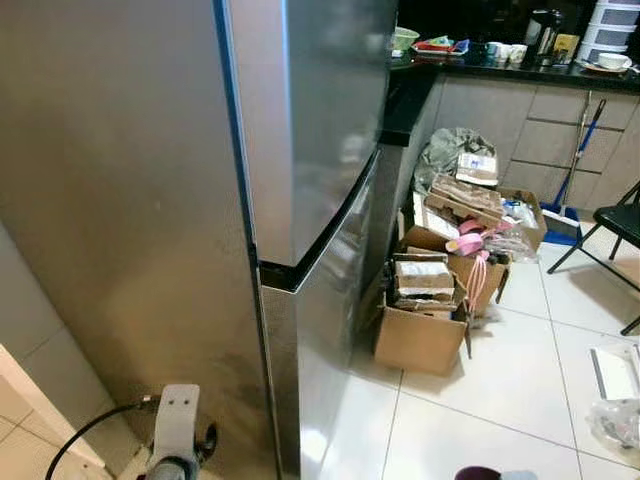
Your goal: Restocking fridge
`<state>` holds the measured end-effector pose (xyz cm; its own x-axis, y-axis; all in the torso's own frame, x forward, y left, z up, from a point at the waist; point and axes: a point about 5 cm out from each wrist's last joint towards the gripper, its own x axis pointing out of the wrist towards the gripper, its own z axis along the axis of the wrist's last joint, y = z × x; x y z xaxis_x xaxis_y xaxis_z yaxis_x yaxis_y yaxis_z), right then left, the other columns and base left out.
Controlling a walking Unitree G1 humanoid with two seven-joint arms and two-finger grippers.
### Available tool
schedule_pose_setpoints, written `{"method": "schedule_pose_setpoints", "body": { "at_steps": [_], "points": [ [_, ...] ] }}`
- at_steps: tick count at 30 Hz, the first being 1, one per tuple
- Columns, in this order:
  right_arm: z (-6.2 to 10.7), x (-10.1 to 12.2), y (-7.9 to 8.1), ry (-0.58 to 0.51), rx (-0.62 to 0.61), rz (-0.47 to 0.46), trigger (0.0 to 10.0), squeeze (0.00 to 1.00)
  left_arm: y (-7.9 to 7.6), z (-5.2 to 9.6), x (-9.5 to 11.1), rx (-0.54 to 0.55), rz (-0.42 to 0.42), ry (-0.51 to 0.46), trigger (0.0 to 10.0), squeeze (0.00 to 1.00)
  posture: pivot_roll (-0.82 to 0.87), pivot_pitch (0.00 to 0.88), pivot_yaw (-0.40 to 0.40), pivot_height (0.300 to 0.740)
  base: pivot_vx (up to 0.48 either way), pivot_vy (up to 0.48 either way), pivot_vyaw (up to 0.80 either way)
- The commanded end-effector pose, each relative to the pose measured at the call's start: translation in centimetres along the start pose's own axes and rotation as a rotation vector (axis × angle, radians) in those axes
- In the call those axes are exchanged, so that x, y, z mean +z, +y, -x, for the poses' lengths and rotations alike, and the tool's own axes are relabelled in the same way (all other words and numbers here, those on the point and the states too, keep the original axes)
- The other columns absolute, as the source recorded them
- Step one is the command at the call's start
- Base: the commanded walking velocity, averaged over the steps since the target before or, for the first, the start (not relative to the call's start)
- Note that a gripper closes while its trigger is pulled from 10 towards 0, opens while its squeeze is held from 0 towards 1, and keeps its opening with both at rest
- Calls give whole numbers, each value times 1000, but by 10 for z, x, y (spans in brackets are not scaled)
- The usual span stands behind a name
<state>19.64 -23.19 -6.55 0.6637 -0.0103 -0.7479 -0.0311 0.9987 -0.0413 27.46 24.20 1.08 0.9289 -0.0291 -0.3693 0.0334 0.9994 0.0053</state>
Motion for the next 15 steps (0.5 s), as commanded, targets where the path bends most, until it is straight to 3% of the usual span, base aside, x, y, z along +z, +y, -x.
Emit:
{"method": "schedule_pose_setpoints", "body": {
  "at_steps": [1, 5, 6, 8, 11, 15],
  "points": [
    [0, 2, -1, -18, -3, 4, 10000, 0, -6, 1, 4, -103, 3, -41, 0, 0, -116, 112, -39, 734, 0, 0, 0],
    [1, 1, -2, -19, -9, 0, 10000, 0, -27, 12, 16, -424, -29, -116, 0, 0, -124, 123, -30, 734, 0, 0, 0],
    [1, 1, -2, -19, -9, 0, 10000, 0, -27, 12, 16, -424, -29, -116, 0, 0, -124, 123, -30, 734, 0, 0, 0],
    [1, 1, -2, -20, -12, -2, 10000, 0, -36, 18, 20, -541, -55, -125, 0, 0, -124, 125, -29, 734, 0, 0, 0],
    [0, 0, 0, -18, -14, -3, 10000, 0, -43, 20, 24, -603, -97, -130, 0, 0, -123, 125, -29, 734, 0, 0, 0],
    [-1, 1, 5, -18, -13, -4, 10000, 0, -44, 15, 32, -569, -131, -170, 0, 0, -121, 126, -29, 734, 0, 0, 0]
  ]
}}
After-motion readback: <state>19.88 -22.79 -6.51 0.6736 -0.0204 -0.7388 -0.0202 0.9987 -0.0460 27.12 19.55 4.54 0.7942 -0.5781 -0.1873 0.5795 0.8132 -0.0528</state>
